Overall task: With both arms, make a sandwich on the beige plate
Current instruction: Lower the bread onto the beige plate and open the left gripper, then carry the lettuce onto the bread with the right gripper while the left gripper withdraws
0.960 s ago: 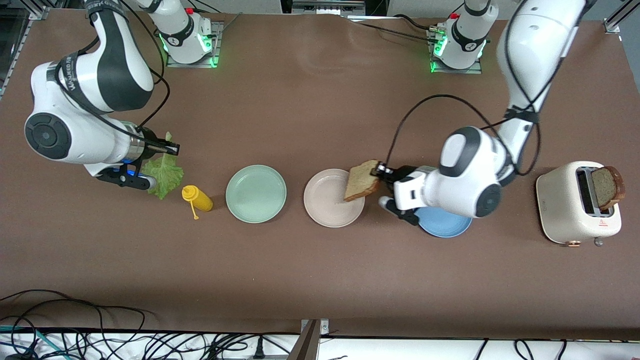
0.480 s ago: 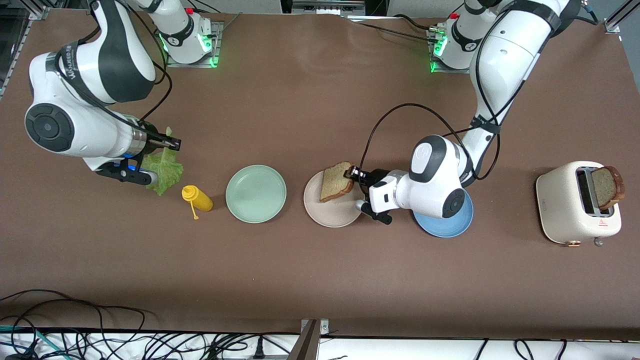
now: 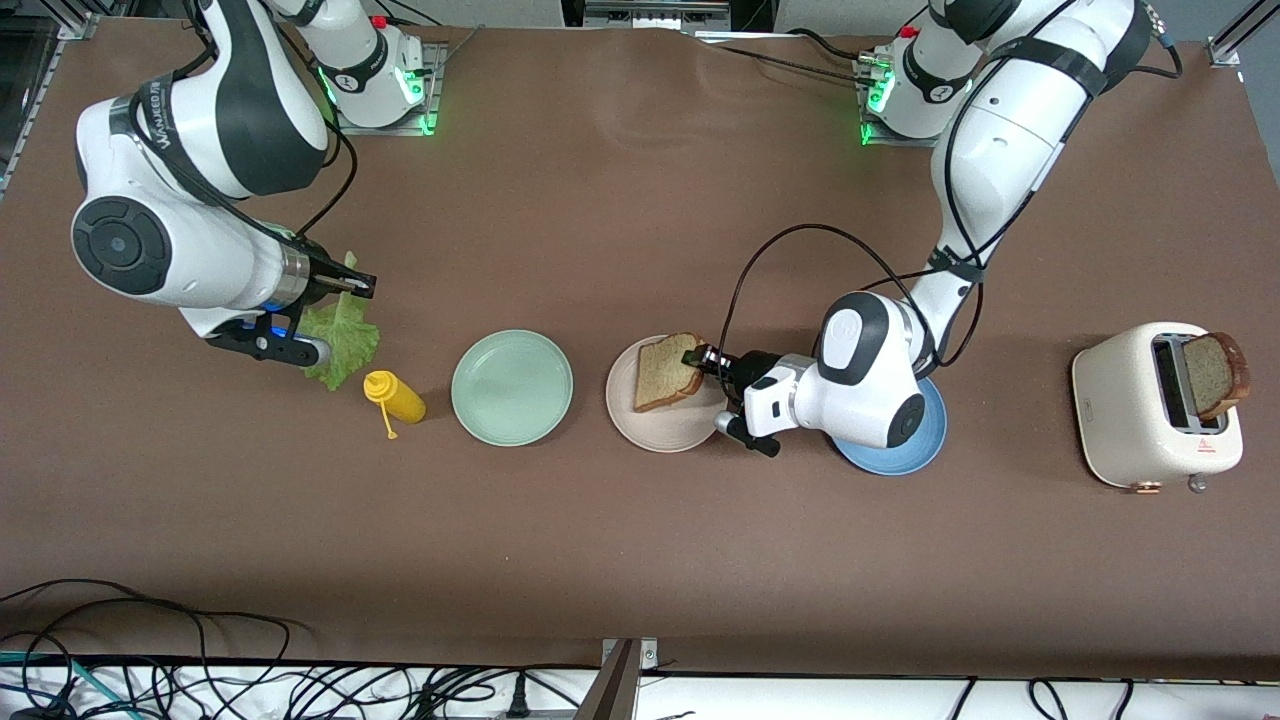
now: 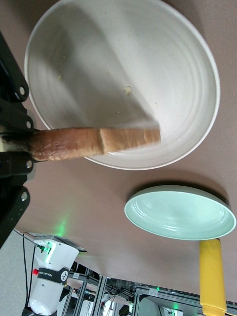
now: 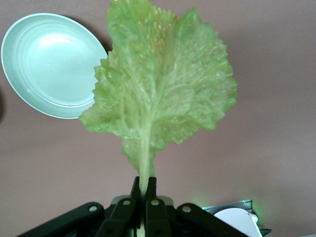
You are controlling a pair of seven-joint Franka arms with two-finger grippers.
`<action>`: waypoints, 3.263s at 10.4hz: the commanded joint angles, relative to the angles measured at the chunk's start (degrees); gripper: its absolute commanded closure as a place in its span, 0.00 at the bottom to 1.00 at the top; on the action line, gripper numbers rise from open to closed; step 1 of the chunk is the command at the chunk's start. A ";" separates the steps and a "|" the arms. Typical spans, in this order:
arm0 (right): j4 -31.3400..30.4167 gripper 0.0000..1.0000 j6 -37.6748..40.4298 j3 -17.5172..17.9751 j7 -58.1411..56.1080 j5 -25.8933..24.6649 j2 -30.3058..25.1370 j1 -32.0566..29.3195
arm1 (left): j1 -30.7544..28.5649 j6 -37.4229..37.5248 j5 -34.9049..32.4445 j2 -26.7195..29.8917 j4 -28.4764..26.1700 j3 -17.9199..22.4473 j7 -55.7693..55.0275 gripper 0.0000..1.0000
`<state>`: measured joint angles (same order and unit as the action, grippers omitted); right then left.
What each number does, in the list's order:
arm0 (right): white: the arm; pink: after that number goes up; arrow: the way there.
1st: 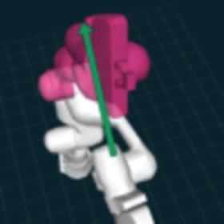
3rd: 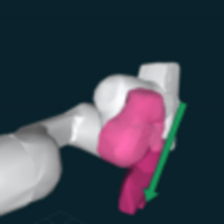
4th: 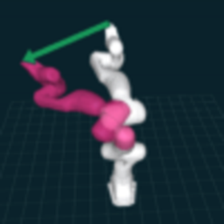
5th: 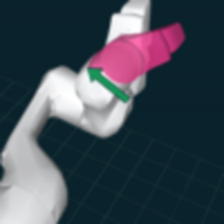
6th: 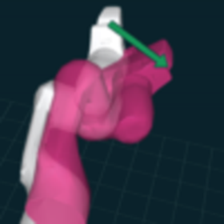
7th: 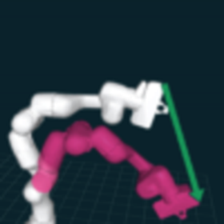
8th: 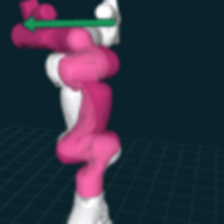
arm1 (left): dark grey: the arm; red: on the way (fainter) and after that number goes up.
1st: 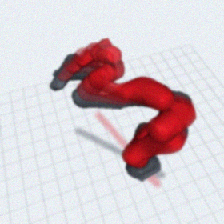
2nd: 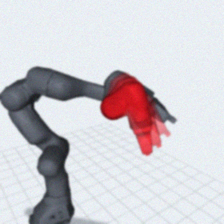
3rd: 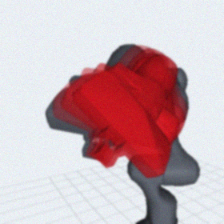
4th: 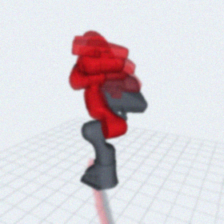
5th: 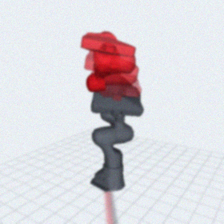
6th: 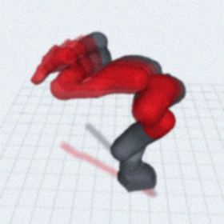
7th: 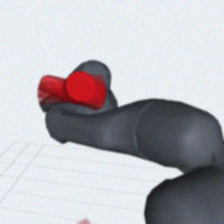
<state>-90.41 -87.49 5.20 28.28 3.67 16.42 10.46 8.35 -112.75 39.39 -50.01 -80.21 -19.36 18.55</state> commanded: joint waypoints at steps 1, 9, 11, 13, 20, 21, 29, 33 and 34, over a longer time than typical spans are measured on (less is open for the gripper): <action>0.85 1.00 -0.05 0.25 2.65 -1.64 0.19 1.22 | -0.27 -2.02 2.44 -2.20 1.46 0.02 8.47 0.01; 0.85 1.00 -0.13 0.25 2.74 -1.47 0.28 2.10 | -8.35 2.61 -14.83 5.26 1.02 0.72 7.49 0.00; 0.85 1.00 -2.23 0.25 6.41 -1.29 0.28 5.07 | -9.23 5.24 -24.67 9.56 0.94 0.72 2.40 0.00; 0.85 1.00 -6.35 0.25 12.12 -1.56 1.32 9.64 | -9.41 11.11 -32.41 15.35 1.37 0.99 -4.97 0.00; 3.29 1.00 -21.03 0.42 28.82 -1.47 9.31 22.48 | -13.63 21.60 -41.94 33.46 -0.29 3.62 -9.76 0.00; 5.39 1.00 -22.71 0.33 30.93 -1.90 11.94 24.50 | -12.67 21.61 -41.94 37.14 -3.25 5.71 -9.84 0.00; 17.86 1.00 -38.01 0.16 36.39 -3.31 29.51 32.15 | -10.46 21.86 -41.15 46.49 -8.65 11.45 -13.00 0.00; 23.70 1.00 -42.13 -0.02 37.20 -3.31 35.96 33.39 | -10.47 22.05 -41.06 46.23 -8.30 11.27 -14.50 0.00; 23.70 1.00 -42.67 -0.02 37.19 -3.40 36.31 33.74 | -10.20 22.05 -41.15 46.23 -8.47 11.01 -16.94 0.00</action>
<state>-69.77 -129.65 5.64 64.48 1.35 50.83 43.30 -2.57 -90.71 -0.58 -4.86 -87.61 -8.30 4.34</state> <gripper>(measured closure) 0.960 0.000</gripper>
